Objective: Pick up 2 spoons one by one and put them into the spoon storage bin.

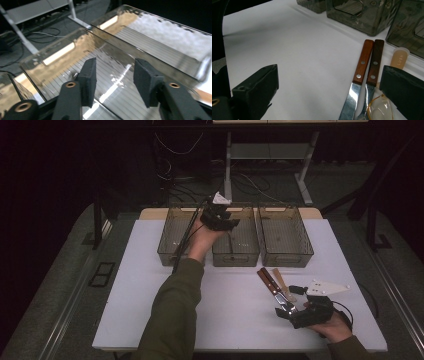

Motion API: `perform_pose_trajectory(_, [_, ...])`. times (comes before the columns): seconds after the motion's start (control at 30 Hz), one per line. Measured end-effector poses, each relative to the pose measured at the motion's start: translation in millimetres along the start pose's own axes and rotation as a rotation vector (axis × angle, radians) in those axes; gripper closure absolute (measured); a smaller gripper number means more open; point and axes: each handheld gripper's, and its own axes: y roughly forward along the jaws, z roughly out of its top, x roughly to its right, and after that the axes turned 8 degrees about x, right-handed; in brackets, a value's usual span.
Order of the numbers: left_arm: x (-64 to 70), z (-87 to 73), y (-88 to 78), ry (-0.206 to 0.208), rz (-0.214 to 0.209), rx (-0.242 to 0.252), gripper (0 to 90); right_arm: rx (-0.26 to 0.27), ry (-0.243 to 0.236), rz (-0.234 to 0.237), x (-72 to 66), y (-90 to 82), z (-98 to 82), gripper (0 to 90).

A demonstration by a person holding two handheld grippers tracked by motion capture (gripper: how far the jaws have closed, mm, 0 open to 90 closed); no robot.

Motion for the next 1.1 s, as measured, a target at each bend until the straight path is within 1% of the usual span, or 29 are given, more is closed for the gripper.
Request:
perform_pose_trajectory(0.07, [4.8, -5.0, -9.4, 0.026, -0.013, -0.008, 48.0, -0.005, 0.001, -0.001, 0.6, 0.1, -0.1, 2.4])
perform_pose_trajectory(0.1, [7.9, -8.1, -13.7, 0.027, -0.023, -0.007, 46.8, -0.005, 0.001, -0.003, 1.0, 0.5, -0.2, 2.4])
perform_pose_trajectory(0.17, [13.9, -14.7, -23.8, 0.047, -0.043, -0.008, 44.0, -0.012, 0.004, -0.004, 1.4, 0.8, -0.3, 2.4])
perform_pose_trajectory(0.2, [17.6, -18.4, -28.1, 0.048, -0.054, -0.005, 42.3, -0.012, 0.004, -0.005, 1.7, 0.8, -0.4, 2.4])
perform_pose_trajectory(0.23, [20.7, -21.7, -33.4, 0.056, -0.065, -0.014, 40.4, -0.014, 0.005, -0.007, 1.8, 0.7, -0.6, 2.4])
perform_pose_trajectory(0.3, [26.2, -28.8, -43.9, 0.048, -0.083, -0.005, 37.8, -0.016, 0.004, -0.01, 2.3, 0.9, -0.8, 2.4])
perform_pose_trajectory(0.33, [27.9, -32.3, -49.7, 0.051, -0.093, -0.007, 36.6, -0.017, 0.004, -0.01, 2.4, 1.3, -0.8, 2.4])
perform_pose_trajectory(0.37, [30.4, -36.3, -54.2, 0.036, -0.099, 0.001, 35.0, -0.018, -0.002, -0.012, 3.0, 1.7, -0.9, 2.4])
perform_pose_trajectory(0.4, [31.6, -39.9, -59.2, 0.043, -0.103, -0.006, 33.4, -0.021, 0.006, -0.012, 2.6, 1.9, -1.0, 2.4])
perform_pose_trajectory(0.43, [33.7, -44.3, -63.6, 0.035, -0.104, 0.005, 32.8, -0.024, 0.008, -0.012, 2.8, 1.9, -1.0, 2.4])
perform_pose_trajectory(0.5, [36.4, -54.4, -73.3, 0.03, -0.113, -0.006, 31.0, -0.025, 0.01, -0.015, 3.1, 1.9, -0.9, 2.4])
perform_pose_trajectory(0.53, [36.3, -58.0, -76.2, 0.038, -0.116, -0.015, 29.7, -0.026, 0.01, -0.018, 3.6, 1.7, -0.8, 2.4])
perform_pose_trajectory(0.6, [39.0, -68.7, -82.8, 0.017, -0.113, -0.021, 27.8, -0.024, 0.01, -0.02, 4.3, 1.3, -0.7, 2.4])
perform_pose_trajectory(0.77, [45.6, -94.3, -101.0, 0.004, -0.108, -0.03, 24.2, -0.027, 0.03, -0.014, 6.2, 0.0, 0.3, 2.5])
perform_pose_trajectory(0.83, [48.7, -105.1, -107.8, 0.007, -0.104, -0.042, 23.1, -0.033, 0.037, -0.018, 7.2, -0.6, 0.5, 2.4])
perform_pose_trajectory(0.9, [51.3, -115.6, -114.7, 0.001, -0.107, -0.046, 21.4, -0.033, 0.037, -0.021, 8.5, -1.0, 0.8, 2.4])
perform_pose_trajectory(1.03, [58.1, -136.8, -128.4, -0.006, -0.091, -0.066, 15.6, -0.032, 0.035, -0.031, 10.2, -2.7, 2.4, 2.5])
perform_pose_trajectory(1.1, [59.7, -144.3, -133.4, -0.014, -0.088, -0.068, 14.4, -0.032, 0.035, -0.033, 11.1, -3.5, 2.7, 2.5])
